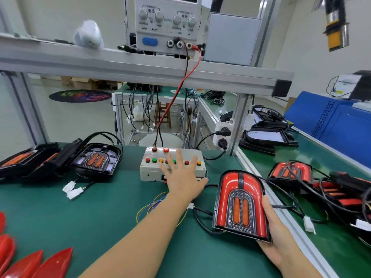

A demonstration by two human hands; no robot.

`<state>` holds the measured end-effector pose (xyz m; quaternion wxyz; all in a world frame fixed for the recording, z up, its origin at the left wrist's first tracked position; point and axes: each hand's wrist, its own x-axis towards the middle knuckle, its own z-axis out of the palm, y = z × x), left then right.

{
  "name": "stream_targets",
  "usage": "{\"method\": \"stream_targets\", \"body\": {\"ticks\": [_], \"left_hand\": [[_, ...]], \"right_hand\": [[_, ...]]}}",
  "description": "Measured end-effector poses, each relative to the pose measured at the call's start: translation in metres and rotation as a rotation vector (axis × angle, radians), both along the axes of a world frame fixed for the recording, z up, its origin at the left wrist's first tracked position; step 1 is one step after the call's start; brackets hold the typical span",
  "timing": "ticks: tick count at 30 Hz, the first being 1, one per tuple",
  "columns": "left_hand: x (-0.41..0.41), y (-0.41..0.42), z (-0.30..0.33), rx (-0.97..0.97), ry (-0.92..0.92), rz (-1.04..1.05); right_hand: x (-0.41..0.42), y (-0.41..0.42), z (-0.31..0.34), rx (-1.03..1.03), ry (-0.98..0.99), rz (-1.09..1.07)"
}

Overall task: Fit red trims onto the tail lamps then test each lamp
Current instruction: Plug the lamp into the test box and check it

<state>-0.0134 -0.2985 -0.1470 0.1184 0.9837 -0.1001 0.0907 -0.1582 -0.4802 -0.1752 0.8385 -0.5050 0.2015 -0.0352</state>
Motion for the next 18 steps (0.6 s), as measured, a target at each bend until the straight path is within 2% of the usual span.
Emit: {"method": "stream_targets", "body": {"ticks": [8,18], "left_hand": [[0.004,0.009,0.000,0.061,0.121,0.057],[0.006,0.006,0.008,0.040,0.176,0.050]], "right_hand": [[-0.001,0.002,0.003,-0.005,0.001,0.013],[0.000,0.003,0.004,-0.014,0.016,-0.012]]}}
